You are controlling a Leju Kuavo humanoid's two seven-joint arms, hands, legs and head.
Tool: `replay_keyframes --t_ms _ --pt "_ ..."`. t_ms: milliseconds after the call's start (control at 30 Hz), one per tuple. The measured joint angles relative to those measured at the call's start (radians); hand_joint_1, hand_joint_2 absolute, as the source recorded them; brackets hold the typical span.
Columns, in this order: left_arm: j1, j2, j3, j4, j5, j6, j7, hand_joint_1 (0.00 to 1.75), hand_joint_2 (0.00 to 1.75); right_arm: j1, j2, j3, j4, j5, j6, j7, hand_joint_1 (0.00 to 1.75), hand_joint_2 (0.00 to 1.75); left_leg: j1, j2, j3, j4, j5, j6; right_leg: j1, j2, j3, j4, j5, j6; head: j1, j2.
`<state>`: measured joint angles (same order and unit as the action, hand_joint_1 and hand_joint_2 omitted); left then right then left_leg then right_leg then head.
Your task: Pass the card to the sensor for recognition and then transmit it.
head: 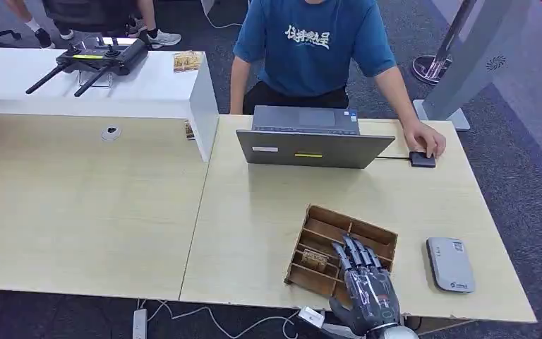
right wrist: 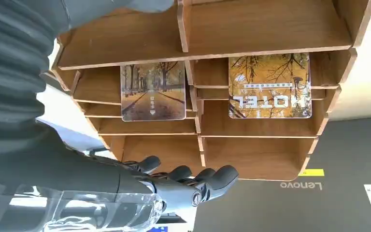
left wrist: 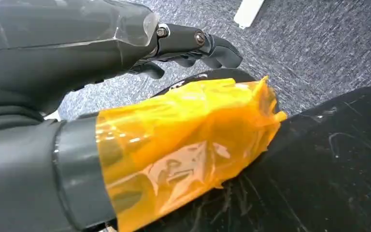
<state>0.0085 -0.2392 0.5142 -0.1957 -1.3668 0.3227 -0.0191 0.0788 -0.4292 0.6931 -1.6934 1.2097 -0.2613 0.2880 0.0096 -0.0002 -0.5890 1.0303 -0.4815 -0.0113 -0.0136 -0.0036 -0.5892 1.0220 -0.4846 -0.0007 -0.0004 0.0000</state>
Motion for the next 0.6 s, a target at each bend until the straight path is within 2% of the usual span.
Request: replay_keyframes --t_ms 600 --pt "0.000 0.003 0.000 0.000 0.002 -0.008 0.000 0.00 0.00 0.001 0.000 0.008 0.000 0.000 -0.002 0.002 0.00 1.75 0.000 0.000 0.000 0.000 0.000 0.000 0.000 0.000 0.000 0.000 0.000 0.000 0.000 0.000"
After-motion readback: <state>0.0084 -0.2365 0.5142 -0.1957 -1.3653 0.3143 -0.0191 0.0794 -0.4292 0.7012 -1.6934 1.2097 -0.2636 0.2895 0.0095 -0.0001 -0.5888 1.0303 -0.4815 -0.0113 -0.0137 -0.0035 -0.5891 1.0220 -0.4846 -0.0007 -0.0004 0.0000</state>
